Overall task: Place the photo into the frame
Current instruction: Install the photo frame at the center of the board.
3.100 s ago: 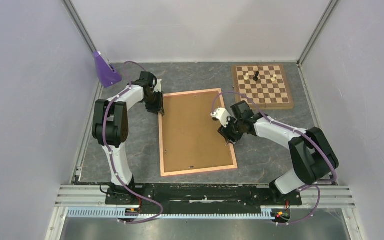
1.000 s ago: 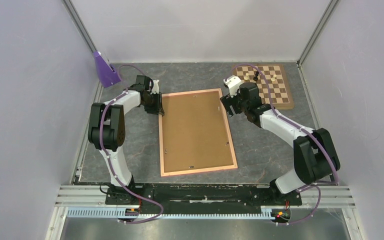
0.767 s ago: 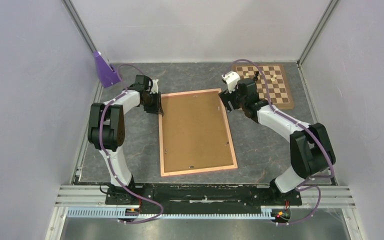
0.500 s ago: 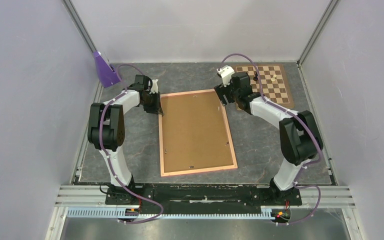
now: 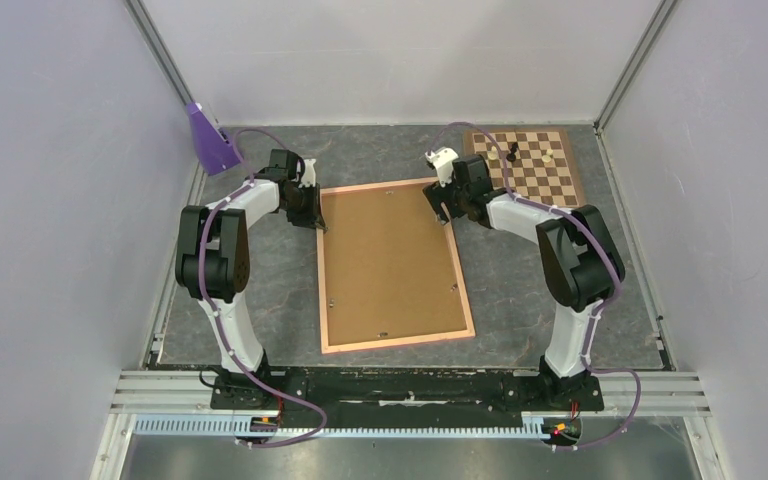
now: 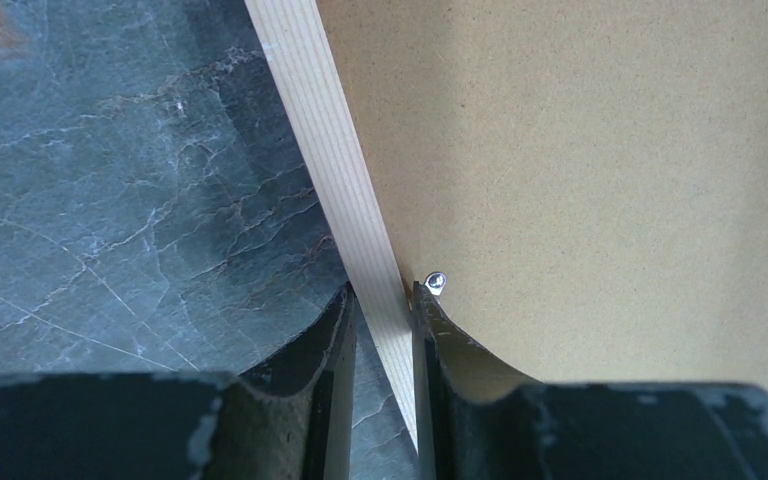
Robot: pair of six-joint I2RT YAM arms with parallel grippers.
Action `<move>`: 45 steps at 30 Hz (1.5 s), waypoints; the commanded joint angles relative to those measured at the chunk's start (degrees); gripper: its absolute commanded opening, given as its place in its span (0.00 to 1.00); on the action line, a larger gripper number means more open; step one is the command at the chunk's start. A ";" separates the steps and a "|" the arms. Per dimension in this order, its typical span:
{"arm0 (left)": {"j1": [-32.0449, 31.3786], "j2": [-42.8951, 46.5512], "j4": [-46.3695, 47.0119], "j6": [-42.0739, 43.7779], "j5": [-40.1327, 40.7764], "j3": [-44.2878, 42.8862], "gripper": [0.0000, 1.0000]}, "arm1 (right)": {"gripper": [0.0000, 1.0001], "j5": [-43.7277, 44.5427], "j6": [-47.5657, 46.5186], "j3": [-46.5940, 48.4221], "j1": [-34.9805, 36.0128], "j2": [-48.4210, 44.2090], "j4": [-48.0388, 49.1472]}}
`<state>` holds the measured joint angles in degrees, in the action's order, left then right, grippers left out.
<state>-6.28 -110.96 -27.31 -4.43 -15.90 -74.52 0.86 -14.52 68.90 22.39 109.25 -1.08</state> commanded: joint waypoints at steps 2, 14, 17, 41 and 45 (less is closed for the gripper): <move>-0.22 1.47 -1.78 3.54 0.78 -1.33 0.02 | 0.78 -2.40 1.08 1.76 0.58 1.95 1.19; -0.40 1.49 -1.96 3.90 1.31 -1.60 0.02 | 0.77 -3.05 2.40 3.27 0.62 4.36 1.17; -0.40 1.41 -2.05 3.90 1.31 -1.77 0.02 | 0.76 -1.89 2.46 3.98 0.63 5.32 1.17; -0.40 1.88 -1.52 2.59 4.02 -1.37 0.02 | 0.69 5.45 -2.11 0.80 0.44 2.51 -3.19; -0.41 1.62 -1.35 2.08 4.21 -1.33 0.02 | 0.68 5.55 -2.59 0.23 0.46 2.05 -3.92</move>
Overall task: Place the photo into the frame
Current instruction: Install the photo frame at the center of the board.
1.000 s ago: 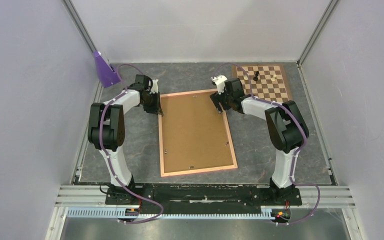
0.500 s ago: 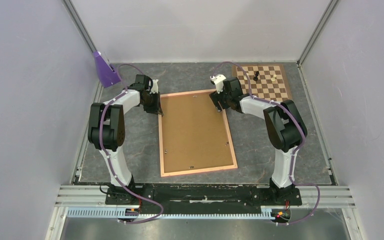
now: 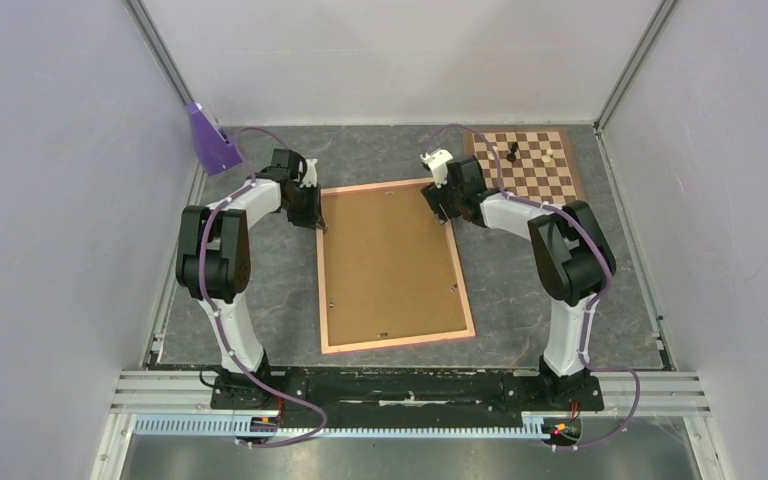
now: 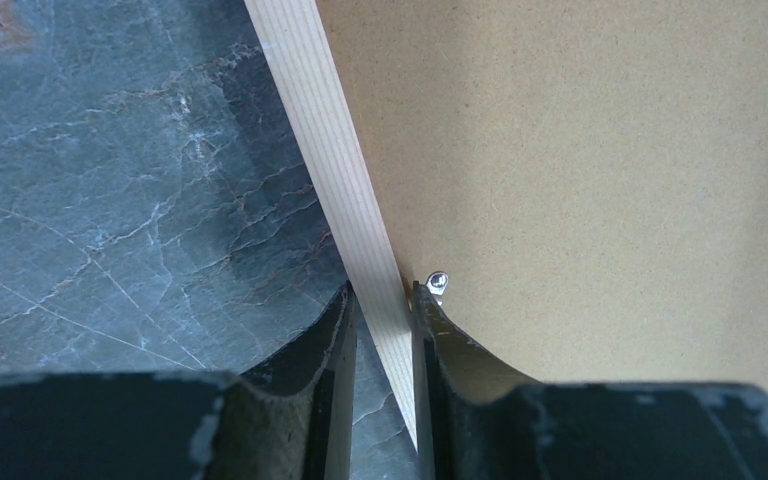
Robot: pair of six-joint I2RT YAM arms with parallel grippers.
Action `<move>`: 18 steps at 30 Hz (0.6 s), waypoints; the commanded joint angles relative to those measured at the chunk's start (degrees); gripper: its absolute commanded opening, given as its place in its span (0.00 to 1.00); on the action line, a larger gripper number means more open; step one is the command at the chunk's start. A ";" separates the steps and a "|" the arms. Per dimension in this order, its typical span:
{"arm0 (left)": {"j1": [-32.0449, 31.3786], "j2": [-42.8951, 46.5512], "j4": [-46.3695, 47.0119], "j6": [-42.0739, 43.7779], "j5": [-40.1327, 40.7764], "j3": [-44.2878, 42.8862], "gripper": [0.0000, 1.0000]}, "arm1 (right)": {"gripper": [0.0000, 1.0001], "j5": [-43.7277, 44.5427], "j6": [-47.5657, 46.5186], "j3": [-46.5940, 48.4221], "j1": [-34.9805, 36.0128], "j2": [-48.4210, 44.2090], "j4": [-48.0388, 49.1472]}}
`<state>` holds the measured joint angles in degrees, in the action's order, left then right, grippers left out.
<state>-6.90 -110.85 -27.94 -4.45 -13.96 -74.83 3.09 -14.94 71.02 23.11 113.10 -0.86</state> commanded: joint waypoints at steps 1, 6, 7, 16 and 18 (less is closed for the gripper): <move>0.22 1.58 -0.67 1.91 2.24 -0.95 0.02 | 0.68 3.53 -2.35 -2.09 -0.26 -2.03 -4.23; 0.30 1.27 -0.19 0.81 2.61 -1.02 0.02 | 0.67 4.08 -3.46 -3.27 -0.36 -3.19 -5.05; 0.30 1.29 -0.05 0.61 2.91 -0.95 0.02 | 0.67 4.08 -3.64 -3.62 -0.44 -3.52 -5.11; 0.47 0.66 1.14 -1.78 3.66 -0.40 0.02 | 0.64 0.31 -6.16 -4.80 -1.30 -4.73 -6.57; 0.52 0.37 1.27 -2.13 3.65 -0.42 0.02 | 0.62 -1.33 -6.95 -4.11 -1.72 -4.19 -7.60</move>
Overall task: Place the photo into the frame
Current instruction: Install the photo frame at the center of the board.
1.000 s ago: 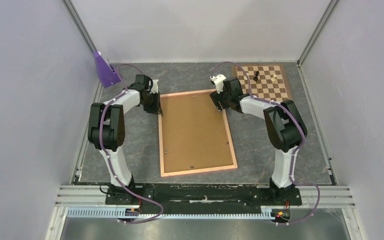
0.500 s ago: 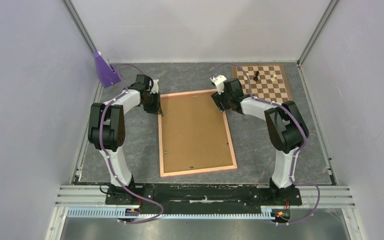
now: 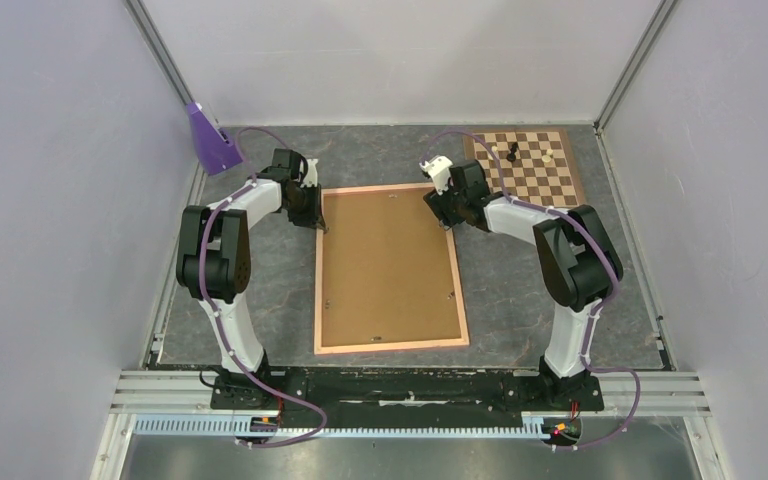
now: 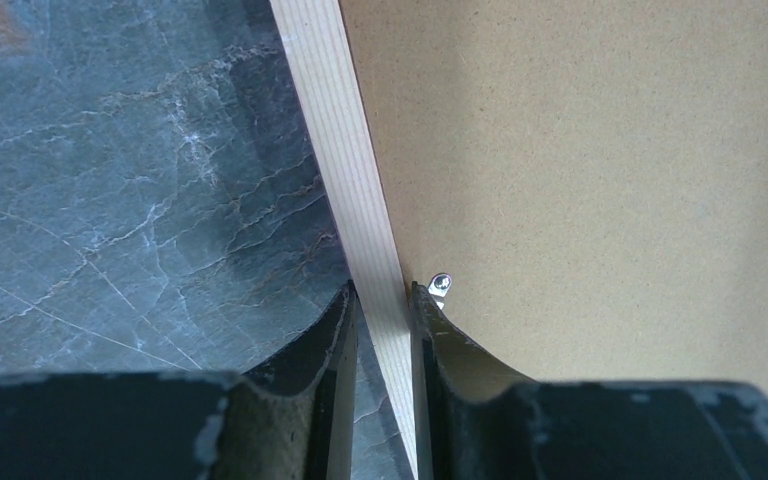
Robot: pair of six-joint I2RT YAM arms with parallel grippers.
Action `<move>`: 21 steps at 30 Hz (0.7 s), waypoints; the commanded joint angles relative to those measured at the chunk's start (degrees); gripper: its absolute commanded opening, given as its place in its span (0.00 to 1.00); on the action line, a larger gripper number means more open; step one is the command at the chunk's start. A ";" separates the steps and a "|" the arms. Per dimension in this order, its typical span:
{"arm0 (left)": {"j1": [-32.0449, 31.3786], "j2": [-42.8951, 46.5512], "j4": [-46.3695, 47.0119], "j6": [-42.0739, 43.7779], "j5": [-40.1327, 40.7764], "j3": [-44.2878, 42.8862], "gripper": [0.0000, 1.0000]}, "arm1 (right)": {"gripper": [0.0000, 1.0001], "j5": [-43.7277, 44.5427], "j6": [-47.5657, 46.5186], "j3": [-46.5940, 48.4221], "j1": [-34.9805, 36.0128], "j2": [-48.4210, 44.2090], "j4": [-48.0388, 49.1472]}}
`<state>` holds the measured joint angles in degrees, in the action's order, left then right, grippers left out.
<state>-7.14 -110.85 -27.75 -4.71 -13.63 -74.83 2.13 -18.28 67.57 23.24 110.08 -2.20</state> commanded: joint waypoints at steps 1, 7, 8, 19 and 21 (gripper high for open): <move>0.81 0.29 1.18 -2.01 3.43 -0.41 0.02 | 0.61 -1.15 -4.02 -0.07 -2.12 -0.70 -7.01; 1.52 0.21 1.97 -2.99 4.09 -0.49 0.02 | 0.59 -5.24 -6.58 2.65 -3.80 1.20 -11.54; 1.76 -0.02 2.12 -3.24 3.98 -0.62 0.02 | 0.59 -5.52 -7.11 2.66 -3.91 1.19 -11.84; 2.57 -1.58 3.17 -4.41 3.95 -1.24 0.02 | 0.71 -12.16 -10.83 5.41 -4.88 -0.74 -14.37; 2.56 -1.50 3.48 -4.52 4.11 -1.20 0.02 | 0.74 -13.85 -12.11 7.48 -4.88 -1.17 -15.56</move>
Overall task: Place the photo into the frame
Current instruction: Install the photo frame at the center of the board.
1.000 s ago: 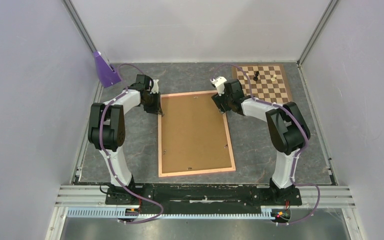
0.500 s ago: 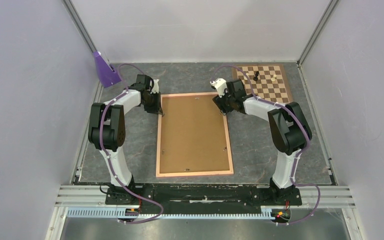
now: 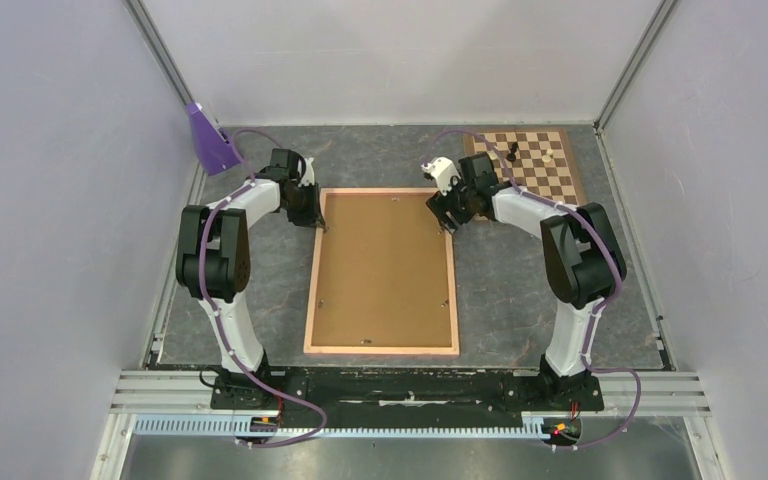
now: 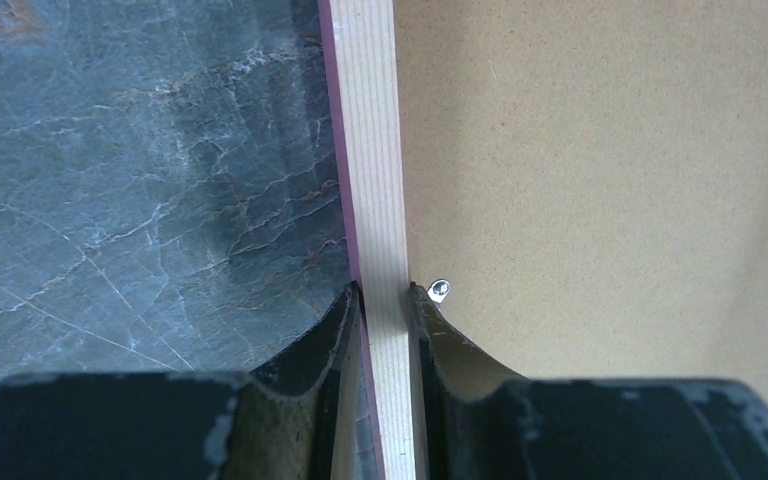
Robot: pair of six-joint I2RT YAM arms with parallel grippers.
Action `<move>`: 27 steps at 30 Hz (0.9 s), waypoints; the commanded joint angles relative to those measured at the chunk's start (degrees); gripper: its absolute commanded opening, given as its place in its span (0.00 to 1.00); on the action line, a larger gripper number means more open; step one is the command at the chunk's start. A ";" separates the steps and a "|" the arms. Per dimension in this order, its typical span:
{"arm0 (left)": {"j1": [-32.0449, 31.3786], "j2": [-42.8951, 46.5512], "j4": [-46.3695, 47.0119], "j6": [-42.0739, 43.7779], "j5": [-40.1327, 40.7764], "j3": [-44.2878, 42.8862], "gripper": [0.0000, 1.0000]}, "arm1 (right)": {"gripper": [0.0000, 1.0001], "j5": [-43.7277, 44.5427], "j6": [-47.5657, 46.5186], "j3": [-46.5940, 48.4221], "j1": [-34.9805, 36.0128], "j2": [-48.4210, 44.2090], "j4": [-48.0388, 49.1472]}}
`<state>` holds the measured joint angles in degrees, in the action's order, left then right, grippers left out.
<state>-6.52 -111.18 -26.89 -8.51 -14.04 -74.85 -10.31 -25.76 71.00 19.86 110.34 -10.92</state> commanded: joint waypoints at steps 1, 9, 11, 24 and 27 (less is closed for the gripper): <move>1.95 -1.23 2.70 -0.79 4.63 -1.22 0.02 | 0.75 -2.16 -5.49 5.02 -1.49 -1.66 -7.50; 1.95 -1.19 3.95 -1.67 4.08 -0.65 0.02 | 0.76 -1.56 -9.26 10.57 -1.51 -1.62 -10.56; 1.95 -1.32 3.96 -1.77 3.64 -0.56 0.02 | 0.75 -1.85 -9.16 11.25 -1.42 -0.98 -11.06; 1.91 -1.93 3.98 -1.57 1.76 -0.48 0.02 | 0.74 -8.89 -29.11 12.95 2.65 -0.49 -19.61; 1.95 -1.95 3.87 -1.38 1.28 -0.56 0.02 | 0.73 -9.47 -35.05 13.92 3.46 0.11 -23.34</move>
<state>-5.37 -111.39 -25.69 -8.54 -13.74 -74.85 -17.21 -50.22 81.41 22.11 110.34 -28.80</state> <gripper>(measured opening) 0.259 0.740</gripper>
